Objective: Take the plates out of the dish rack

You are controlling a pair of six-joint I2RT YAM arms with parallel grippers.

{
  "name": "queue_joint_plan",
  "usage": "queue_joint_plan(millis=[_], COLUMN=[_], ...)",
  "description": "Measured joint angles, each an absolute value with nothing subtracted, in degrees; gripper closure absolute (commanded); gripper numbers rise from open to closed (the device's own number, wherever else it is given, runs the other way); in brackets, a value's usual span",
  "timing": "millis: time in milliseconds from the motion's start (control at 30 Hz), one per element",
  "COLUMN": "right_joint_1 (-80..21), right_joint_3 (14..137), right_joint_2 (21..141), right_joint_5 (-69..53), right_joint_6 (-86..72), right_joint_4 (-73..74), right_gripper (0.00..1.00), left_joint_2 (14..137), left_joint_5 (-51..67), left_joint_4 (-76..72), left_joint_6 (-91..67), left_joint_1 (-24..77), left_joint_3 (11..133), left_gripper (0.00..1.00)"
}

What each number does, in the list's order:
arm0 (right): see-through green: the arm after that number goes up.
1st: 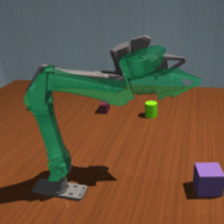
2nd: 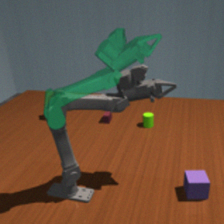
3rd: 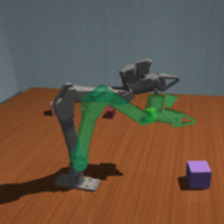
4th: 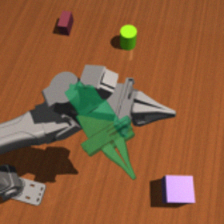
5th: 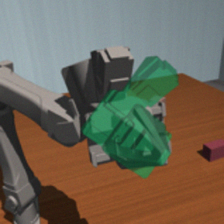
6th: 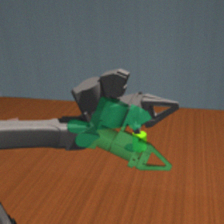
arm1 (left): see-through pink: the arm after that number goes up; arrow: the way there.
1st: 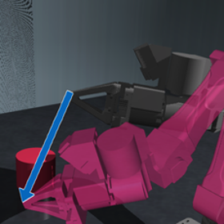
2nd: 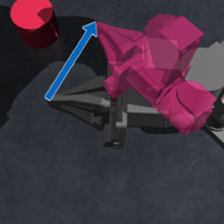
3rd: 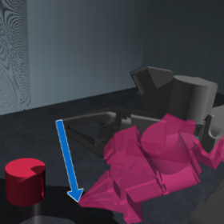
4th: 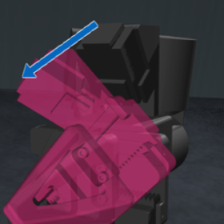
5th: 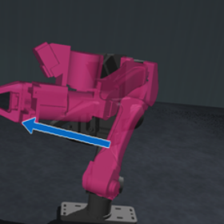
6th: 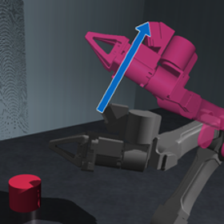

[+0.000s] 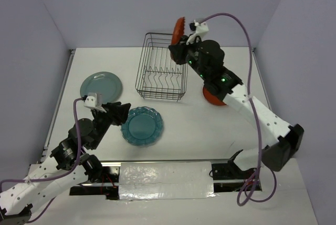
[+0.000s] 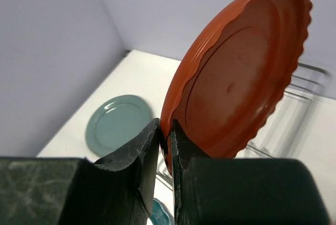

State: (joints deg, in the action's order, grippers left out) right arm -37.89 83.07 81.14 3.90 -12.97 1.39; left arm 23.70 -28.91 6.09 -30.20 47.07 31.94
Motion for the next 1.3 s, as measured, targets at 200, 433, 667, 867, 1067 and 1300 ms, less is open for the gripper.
queue_joint_plan(millis=[200,433,667,867,1067,1300], right_joint_1=[-37.4,-33.6,-27.4,-23.7,-21.5,-20.8], right_joint_3=[82.9,79.2,76.6,76.9,78.1,80.4], right_joint_2=[73.3,74.8,84.5,95.4,99.9,102.9], right_joint_5=[18.8,28.7,29.5,29.7,29.4,29.5], right_joint_6=[-11.5,-12.0,-12.3,-12.0,-11.1,-10.3], right_joint_4=[14.7,29.2,35.7,38.4,38.6,38.2], right_gripper=[0.79,0.79,0.80,0.81,0.81,0.80], left_joint_2=[22.5,22.3,22.3,22.3,22.2,22.2], left_joint_5=[-29.1,-29.8,-29.9,-30.1,-30.2,-30.2], left_joint_4=[6.3,6.4,6.4,6.4,6.4,6.4], left_joint_6=[-30.2,-30.2,-30.2,-30.2,-30.2,-30.2], left_joint_1=[47.2,47.4,47.5,47.6,47.8,48.0], left_joint_3=[31.9,31.9,31.9,31.9,31.9,31.9], left_gripper=[0.39,0.39,0.39,0.39,0.39,0.39])
